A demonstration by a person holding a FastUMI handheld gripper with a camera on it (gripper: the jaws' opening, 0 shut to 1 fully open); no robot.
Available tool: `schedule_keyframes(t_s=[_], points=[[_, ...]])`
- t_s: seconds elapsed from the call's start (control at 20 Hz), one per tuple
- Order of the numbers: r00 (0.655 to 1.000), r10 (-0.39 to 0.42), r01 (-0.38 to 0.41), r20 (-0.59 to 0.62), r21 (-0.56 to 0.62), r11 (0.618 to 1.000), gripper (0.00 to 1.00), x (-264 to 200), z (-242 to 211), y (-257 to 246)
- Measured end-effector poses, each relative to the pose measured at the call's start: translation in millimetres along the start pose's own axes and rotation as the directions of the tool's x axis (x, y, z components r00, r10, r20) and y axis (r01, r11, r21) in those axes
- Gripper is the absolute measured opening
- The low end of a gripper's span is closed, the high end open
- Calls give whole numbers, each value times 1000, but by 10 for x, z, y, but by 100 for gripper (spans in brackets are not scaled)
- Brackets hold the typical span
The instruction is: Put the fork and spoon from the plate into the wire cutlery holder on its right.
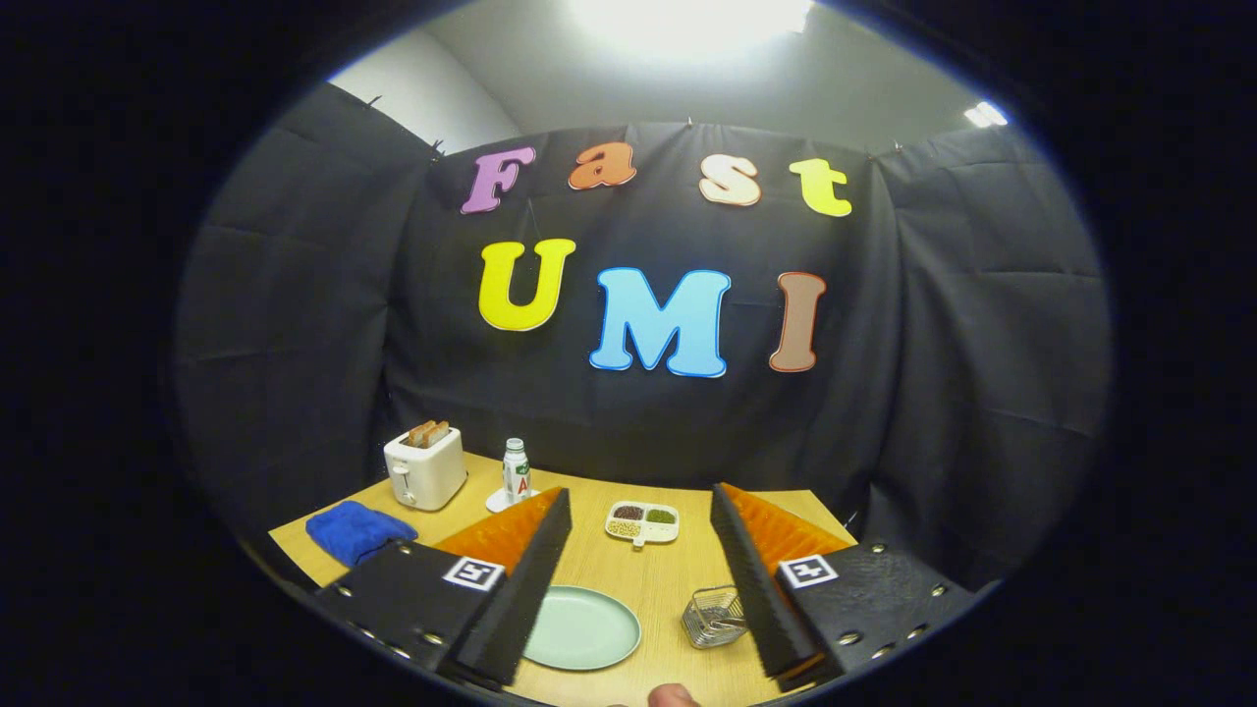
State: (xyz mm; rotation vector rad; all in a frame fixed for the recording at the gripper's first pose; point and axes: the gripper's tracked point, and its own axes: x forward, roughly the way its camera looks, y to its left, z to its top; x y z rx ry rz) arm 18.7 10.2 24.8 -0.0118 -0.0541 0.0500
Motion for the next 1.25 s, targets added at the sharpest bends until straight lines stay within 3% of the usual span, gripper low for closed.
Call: schedule_keyframes(t_s=[0.05, 0.15, 0.35, 0.9, 1.25], points=[[1000, -5, 5, 17, 8, 1000, 98, 26, -1, 66], [1000, -22, 22, 1, 2, 1000, 97, -12, -108, 119], [999, 19, -18, 26, -50, 999, 96, -24, -68, 442], [998, 6, -4, 62, -33, 999, 96, -159, -55, 662], [999, 35, -35, 13, -3, 999, 97, -233, -189, 820]])
